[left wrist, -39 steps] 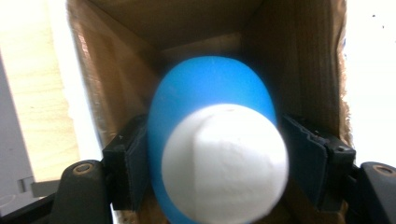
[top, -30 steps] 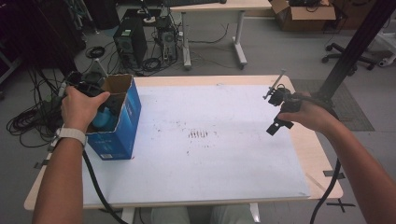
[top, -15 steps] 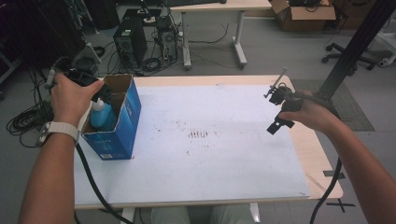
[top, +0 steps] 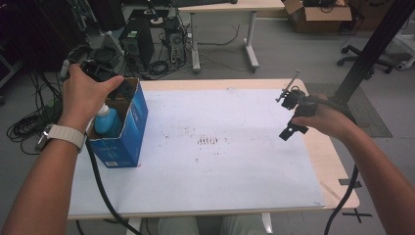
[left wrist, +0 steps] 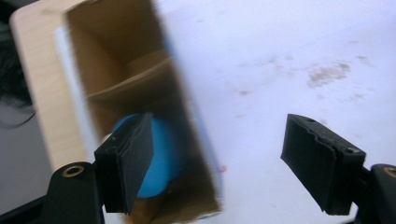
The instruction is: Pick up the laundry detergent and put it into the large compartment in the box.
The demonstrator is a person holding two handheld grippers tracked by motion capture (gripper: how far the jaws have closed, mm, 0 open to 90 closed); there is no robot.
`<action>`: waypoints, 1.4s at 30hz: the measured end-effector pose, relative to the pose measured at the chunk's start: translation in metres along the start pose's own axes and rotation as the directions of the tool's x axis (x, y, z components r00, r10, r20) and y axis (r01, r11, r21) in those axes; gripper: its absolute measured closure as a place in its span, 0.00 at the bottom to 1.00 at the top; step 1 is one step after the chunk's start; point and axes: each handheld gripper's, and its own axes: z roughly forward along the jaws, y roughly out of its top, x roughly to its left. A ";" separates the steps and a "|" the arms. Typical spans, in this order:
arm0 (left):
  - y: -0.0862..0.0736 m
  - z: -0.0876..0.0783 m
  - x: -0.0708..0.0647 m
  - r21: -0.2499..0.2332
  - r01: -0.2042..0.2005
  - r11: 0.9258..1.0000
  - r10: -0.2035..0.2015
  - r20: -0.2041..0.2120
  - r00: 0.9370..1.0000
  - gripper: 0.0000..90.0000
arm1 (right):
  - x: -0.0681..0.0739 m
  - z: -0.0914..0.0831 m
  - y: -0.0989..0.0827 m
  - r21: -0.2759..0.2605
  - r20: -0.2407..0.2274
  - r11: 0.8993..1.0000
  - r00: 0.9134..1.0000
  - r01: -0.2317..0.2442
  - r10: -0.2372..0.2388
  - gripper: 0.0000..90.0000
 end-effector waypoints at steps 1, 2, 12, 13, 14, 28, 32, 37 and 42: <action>0.001 -0.001 -0.005 -0.003 -0.013 1.000 0.013 0.008 1.000 0.28 | 0.000 0.000 0.000 -0.002 -0.002 1.000 1.000 -0.002 0.002 0.10; 0.001 -0.003 -0.009 -0.007 -0.030 1.000 0.030 0.018 0.999 0.28 | 0.001 0.000 0.000 -0.002 -0.001 1.000 1.000 -0.001 0.001 0.10; 0.001 -0.010 -0.047 -0.017 -0.141 0.990 0.142 0.089 0.986 0.20 | 0.002 -0.002 -0.001 -0.007 -0.001 1.000 1.000 0.003 -0.003 0.10; 0.000 -0.009 -0.050 -0.019 -0.152 0.988 0.153 0.093 0.984 0.18 | 0.002 -0.002 -0.001 -0.008 -0.002 1.000 1.000 0.003 -0.003 0.10; 0.000 -0.009 -0.050 -0.019 -0.152 0.988 0.153 0.093 0.984 0.17 | 0.002 -0.002 -0.001 -0.008 -0.002 1.000 1.000 0.003 -0.003 0.10; -0.009 -0.012 -0.082 -0.061 -0.223 0.973 0.230 0.158 0.960 0.07 | 0.007 -0.003 0.000 -0.010 -0.001 1.000 1.000 0.014 -0.014 0.10; -0.011 -0.012 -0.086 -0.066 -0.234 0.970 0.242 0.165 0.956 0.07 | 0.008 -0.004 0.001 -0.011 -0.001 1.000 1.000 0.015 -0.015 0.10; -0.013 -0.010 -0.091 -0.071 -0.245 0.967 0.254 0.178 0.951 0.06 | 0.007 -0.004 0.002 -0.013 -0.002 1.000 1.000 0.016 -0.016 0.10; -0.014 -0.009 -0.094 -0.075 -0.248 0.966 0.258 0.186 0.948 0.06 | 0.006 -0.002 0.002 -0.011 -0.003 1.000 1.000 0.014 -0.014 0.10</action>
